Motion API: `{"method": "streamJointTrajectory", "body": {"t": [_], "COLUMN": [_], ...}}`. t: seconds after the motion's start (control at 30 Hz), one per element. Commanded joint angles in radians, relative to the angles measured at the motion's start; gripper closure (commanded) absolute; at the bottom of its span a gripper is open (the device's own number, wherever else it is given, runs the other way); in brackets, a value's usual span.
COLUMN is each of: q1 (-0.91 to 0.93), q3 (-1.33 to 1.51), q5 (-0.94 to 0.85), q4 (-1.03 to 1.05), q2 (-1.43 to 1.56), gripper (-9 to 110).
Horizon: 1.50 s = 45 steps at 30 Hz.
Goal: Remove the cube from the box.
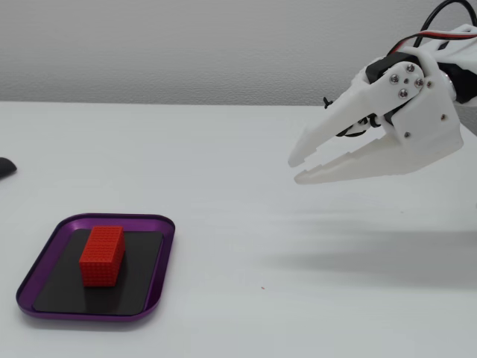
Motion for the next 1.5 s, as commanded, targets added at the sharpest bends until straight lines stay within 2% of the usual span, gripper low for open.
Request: {"method": "streamJointTrajectory", "body": {"t": [0.0, 0.43, 0.7, 0.83, 1.13, 1.2, 1.33, 1.47], "q1": [0.006, 0.008, 0.011, 0.011, 0.006, 0.000, 0.006, 0.008], "q3": [-0.005, -0.009, -0.252, -0.380, -0.927, -1.037, -1.232, -1.476], "q5": [0.140, 0.138, 0.118, 0.121, 0.117, 0.061, -0.156, -0.178], "q4": [-0.043, -0.043, -0.041, -0.043, -0.023, -0.008, 0.071, 0.169], "q2": [0.044, 0.043, -0.029, -0.255, -0.962, -1.100, -1.362, -1.598], "gripper": [101, 101, 102, 102, 101, 101, 101, 95]}}
